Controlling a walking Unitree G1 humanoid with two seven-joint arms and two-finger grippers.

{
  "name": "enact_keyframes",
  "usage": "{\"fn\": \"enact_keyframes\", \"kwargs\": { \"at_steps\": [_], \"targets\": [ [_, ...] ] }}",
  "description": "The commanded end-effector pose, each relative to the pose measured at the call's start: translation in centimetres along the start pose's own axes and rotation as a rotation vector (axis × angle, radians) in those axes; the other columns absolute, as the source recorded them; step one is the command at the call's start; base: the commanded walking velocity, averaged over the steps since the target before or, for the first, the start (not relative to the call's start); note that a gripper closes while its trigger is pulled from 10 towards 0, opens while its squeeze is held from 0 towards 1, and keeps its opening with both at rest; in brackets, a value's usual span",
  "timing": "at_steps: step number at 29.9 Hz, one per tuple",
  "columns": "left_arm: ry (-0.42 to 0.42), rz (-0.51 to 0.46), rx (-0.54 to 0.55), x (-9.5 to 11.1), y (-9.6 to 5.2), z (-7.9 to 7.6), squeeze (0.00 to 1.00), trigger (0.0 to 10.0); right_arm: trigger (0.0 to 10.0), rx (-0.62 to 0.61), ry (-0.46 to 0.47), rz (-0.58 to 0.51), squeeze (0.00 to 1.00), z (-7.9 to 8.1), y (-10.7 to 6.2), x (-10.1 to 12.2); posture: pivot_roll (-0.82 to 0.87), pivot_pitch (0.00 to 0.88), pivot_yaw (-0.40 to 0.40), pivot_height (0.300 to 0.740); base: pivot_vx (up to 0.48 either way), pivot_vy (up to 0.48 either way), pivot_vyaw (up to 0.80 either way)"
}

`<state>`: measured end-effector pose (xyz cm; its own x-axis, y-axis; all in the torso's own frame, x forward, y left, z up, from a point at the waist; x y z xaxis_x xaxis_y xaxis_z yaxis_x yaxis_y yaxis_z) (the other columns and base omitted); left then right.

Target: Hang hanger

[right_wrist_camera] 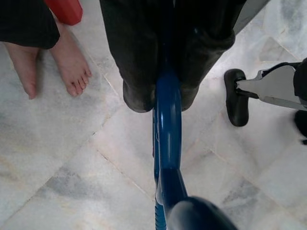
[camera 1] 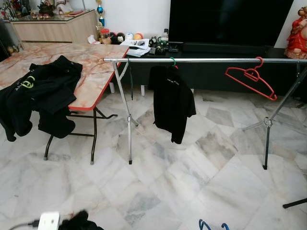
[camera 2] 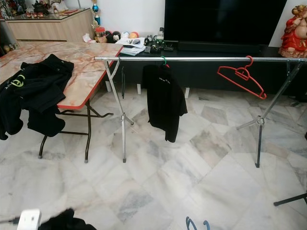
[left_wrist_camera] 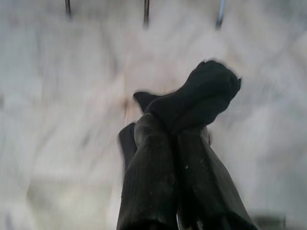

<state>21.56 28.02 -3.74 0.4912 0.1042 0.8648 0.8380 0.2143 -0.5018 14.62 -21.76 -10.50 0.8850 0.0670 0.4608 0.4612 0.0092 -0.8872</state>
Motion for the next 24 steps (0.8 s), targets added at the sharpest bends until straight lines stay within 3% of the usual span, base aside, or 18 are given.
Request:
{"fn": "enact_keyframes", "kwargs": {
  "at_steps": [1,3,8,12,24],
  "targets": [
    [0.034,-0.178,-0.071,3.0,0.3,-1.8,0.0,10.0,10.0,-0.001,0.002,0.011,0.0,-0.2,-0.1,-0.3,0.19,0.0,0.018,0.74,0.0,0.0,0.0],
    [0.074,-0.327,-0.16,5.9,-0.3,-4.3,0.0,10.0,10.0,-0.001,0.007,0.008,0.0,-0.3,-0.1,-0.3,0.19,0.0,0.011,0.74,0.0,0.0,0.0],
    [0.056,-0.378,-0.224,6.4,-0.6,-6.2,0.0,10.0,10.0,-0.005,0.014,0.003,0.0,-0.4,-0.1,-0.3,0.19,0.0,0.011,0.74,0.0,0.0,0.0],
    [0.06,-0.379,-0.256,6.5,-0.7,-6.7,0.0,10.0,10.0,-0.011,0.02,-0.002,0.0,-0.5,-0.1,-0.2,0.19,0.0,0.013,0.74,0.0,0.0,0.0],
    [0.07,-0.368,-0.257,7.2,-1.4,-6.9,0.0,10.0,10.0,-0.005,0.005,0.007,0.0,-0.3,-0.1,-0.2,0.19,0.0,0.019,0.74,0.0,0.479,0.0]
  ]
}}
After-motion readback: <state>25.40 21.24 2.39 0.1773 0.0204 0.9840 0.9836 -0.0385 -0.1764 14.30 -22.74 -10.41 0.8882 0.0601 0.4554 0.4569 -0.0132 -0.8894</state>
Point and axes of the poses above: a point about 5 cm out from each wrist's last joint towards the gripper, its own y axis pointing out of the wrist towards the gripper, its own x axis along the axis of the wrist's last joint, z = x × y, the point moved 1 cm from there along y, pointing out of the wrist towards the gripper, and after that the axes turned 7 degrees about -y, right-handed, at the moved point
